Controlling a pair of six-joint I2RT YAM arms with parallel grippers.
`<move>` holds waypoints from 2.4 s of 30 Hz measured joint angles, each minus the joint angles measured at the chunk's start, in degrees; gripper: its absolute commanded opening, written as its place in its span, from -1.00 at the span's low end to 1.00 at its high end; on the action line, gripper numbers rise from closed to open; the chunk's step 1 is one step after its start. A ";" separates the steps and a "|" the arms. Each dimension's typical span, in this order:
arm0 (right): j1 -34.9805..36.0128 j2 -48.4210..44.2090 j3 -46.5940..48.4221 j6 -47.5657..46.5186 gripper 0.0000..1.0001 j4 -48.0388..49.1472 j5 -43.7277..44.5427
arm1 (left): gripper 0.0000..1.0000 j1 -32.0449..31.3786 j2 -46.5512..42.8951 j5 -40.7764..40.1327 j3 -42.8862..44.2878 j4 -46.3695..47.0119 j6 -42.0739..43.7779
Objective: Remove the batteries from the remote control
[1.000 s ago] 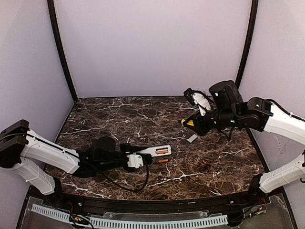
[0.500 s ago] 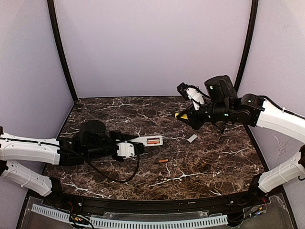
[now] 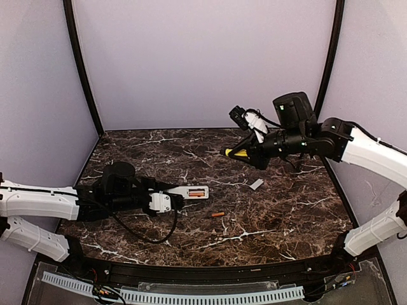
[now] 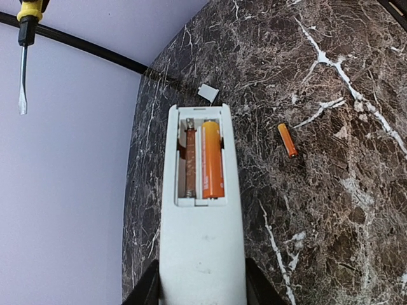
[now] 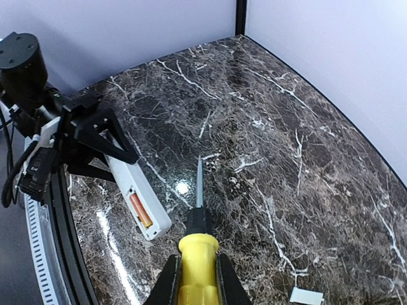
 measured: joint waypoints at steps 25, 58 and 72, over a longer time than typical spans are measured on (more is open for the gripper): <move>4.13 12.41 18.91 -13.27 -1.00 -24.13 -11.76 | -0.99 0.59 -1.03 -3.19 -4.39 7.48 11.17; 13.33 24.41 31.52 -14.05 -1.00 -32.61 8.02 | -0.99 0.59 -5.81 -6.95 -6.73 10.36 15.19; 13.86 24.83 31.54 -13.79 -1.00 -32.20 12.17 | -0.99 0.63 -5.81 -6.05 -6.75 10.29 15.37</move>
